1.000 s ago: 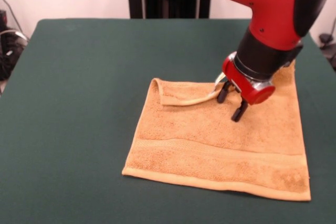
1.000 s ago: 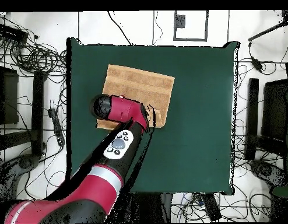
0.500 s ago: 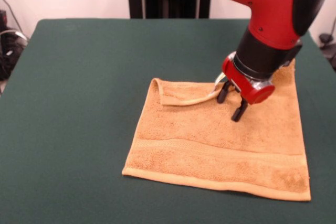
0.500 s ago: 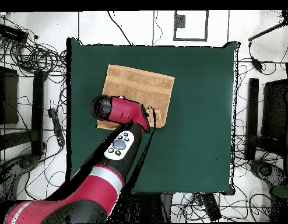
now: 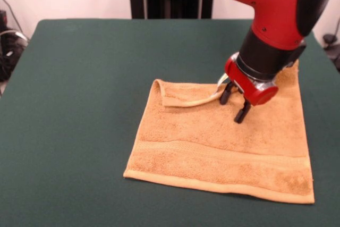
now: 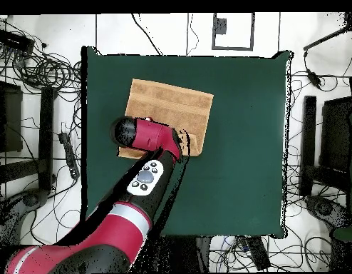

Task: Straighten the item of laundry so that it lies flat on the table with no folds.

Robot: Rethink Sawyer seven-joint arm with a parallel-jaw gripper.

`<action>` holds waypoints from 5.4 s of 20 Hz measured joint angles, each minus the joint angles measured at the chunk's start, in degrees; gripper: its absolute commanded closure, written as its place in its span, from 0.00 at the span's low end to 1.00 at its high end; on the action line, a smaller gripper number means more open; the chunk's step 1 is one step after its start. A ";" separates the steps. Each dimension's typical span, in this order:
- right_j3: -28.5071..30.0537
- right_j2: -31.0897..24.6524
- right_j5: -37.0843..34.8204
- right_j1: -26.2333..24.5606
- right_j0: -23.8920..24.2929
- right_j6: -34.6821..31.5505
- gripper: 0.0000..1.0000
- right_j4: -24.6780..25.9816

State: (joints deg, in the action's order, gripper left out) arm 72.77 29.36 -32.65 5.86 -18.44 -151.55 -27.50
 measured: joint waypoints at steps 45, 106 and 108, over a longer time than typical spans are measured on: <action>-0.02 2.66 0.06 -0.94 -2.47 0.00 0.00 2.78; 0.92 4.90 0.06 -1.68 -4.65 0.00 0.00 6.80; 1.05 4.96 0.07 -1.68 -4.68 0.00 0.00 6.78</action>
State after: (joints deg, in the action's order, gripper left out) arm 73.82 34.32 -32.58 4.17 -23.12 -151.55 -20.72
